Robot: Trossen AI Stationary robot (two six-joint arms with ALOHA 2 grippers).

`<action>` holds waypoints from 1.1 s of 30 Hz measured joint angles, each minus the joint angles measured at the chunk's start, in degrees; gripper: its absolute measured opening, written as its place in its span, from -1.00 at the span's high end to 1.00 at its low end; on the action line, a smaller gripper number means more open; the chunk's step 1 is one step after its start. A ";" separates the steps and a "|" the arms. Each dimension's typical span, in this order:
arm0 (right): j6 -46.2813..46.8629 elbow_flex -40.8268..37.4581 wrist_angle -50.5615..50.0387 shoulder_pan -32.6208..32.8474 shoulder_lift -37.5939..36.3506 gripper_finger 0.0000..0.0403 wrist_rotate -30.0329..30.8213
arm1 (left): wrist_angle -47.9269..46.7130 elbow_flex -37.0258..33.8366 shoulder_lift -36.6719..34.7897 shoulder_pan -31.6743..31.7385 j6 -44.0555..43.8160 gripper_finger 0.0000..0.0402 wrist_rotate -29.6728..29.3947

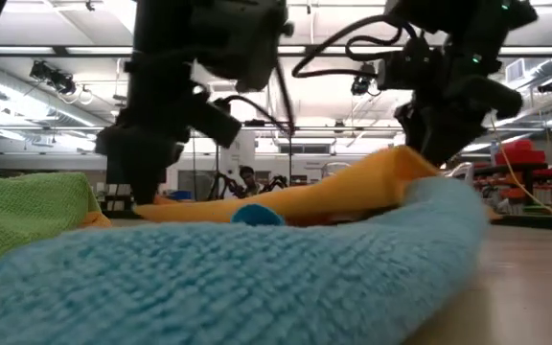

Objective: Fold microfiber towels
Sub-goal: Fold the right yellow towel

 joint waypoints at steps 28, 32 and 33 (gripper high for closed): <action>5.60 -11.24 26.80 9.03 -0.04 0.00 11.97 | 20.94 4.76 -4.57 -5.62 16.97 0.18 -8.13; 8.11 -11.22 25.77 9.05 -0.04 0.00 11.93 | 24.54 4.86 -4.61 -4.97 22.65 0.22 -8.11; 9.22 -11.23 25.30 9.05 -0.04 0.00 11.91 | 24.79 4.86 -4.61 -5.00 24.45 0.23 -8.02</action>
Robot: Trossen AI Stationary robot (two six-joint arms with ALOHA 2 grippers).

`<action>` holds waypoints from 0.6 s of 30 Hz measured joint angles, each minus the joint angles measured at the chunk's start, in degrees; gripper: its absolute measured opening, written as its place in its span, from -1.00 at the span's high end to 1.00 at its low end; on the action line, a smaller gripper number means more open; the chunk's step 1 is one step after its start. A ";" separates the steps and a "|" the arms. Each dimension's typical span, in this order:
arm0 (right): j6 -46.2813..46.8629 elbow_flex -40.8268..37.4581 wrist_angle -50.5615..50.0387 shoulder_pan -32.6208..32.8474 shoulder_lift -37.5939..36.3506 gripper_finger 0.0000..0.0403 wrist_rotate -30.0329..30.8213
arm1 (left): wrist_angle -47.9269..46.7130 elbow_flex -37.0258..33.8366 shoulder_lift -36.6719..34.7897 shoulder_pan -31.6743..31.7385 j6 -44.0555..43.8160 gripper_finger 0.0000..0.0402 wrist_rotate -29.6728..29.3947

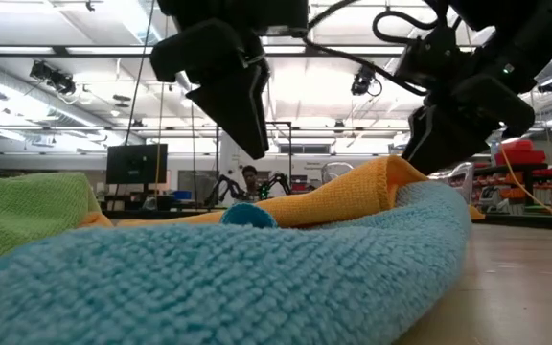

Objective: Fold microfiber towels
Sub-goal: Fold the right yellow towel

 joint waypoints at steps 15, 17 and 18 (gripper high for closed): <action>2.32 0.01 -0.10 0.86 0.00 0.00 0.01 | -5.43 0.00 0.00 3.22 10.44 0.49 2.25; 3.87 0.01 -0.29 1.40 0.00 0.00 0.01 | -4.58 -0.02 0.00 4.45 13.27 0.53 4.86; 4.61 0.01 -0.37 1.74 0.00 0.00 0.01 | -3.55 -0.02 0.00 5.18 13.96 0.54 6.27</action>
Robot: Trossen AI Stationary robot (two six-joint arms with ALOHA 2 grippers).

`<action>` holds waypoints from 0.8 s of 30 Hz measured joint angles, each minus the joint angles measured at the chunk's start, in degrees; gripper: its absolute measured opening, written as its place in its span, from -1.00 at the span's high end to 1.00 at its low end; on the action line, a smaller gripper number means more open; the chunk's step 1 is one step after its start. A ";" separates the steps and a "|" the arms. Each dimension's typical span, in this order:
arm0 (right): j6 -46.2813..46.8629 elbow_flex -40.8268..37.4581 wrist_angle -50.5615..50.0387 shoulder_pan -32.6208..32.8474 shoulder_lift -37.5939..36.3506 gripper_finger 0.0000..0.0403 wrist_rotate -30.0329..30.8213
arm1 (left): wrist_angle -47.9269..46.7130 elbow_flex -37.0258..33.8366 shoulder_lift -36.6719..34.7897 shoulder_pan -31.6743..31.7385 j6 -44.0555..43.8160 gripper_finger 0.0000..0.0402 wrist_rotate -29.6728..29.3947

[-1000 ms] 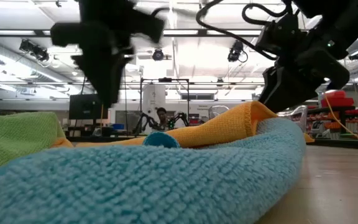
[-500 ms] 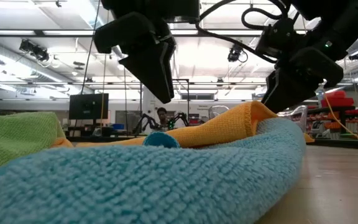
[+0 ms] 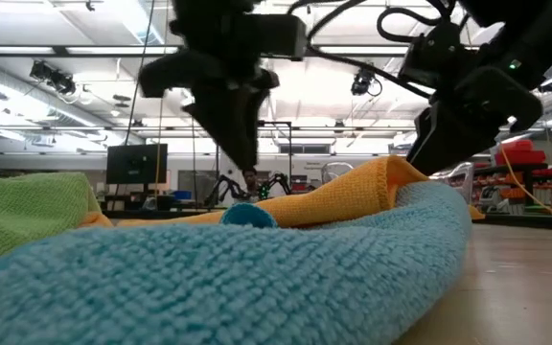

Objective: Fold microfiber towels
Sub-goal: Fold the right yellow towel

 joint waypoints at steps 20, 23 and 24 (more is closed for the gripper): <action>6.04 0.00 -0.22 8.10 0.00 0.00 0.70 | 7.01 0.00 0.00 3.40 -0.49 0.50 6.35; 6.04 0.00 -0.22 8.44 0.00 0.00 0.70 | 7.00 0.00 0.00 3.40 -0.37 0.51 6.35; 6.04 0.00 -0.20 8.45 0.00 0.00 0.69 | 6.97 0.00 0.00 3.42 -0.37 0.50 6.35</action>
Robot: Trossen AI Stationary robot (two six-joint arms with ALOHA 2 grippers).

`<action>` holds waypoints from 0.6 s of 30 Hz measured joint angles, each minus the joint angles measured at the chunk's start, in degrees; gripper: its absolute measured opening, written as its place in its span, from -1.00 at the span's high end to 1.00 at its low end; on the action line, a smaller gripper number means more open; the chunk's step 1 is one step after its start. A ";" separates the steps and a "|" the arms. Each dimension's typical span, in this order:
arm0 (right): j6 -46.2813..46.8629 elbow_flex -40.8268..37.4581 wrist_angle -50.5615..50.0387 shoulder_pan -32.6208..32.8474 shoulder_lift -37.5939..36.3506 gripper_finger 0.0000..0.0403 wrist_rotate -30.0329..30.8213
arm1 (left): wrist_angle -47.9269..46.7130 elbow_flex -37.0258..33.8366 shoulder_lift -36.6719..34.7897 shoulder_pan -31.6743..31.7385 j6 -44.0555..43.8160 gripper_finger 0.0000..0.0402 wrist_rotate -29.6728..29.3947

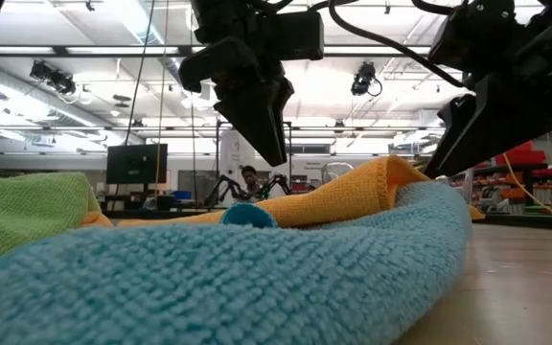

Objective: Fold microfiber towels
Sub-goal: Fold the right yellow towel

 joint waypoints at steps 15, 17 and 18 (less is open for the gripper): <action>-0.02 0.04 0.01 -0.03 0.00 0.00 0.64 | -0.07 0.00 0.00 0.05 -0.04 0.47 -0.02; -0.02 0.04 -0.01 -0.03 0.00 0.00 0.64 | -0.07 0.00 0.00 0.05 -0.14 0.47 -0.02; -0.02 0.04 0.00 -0.03 0.00 0.00 0.65 | -0.07 0.00 0.00 0.05 -0.16 0.47 -0.02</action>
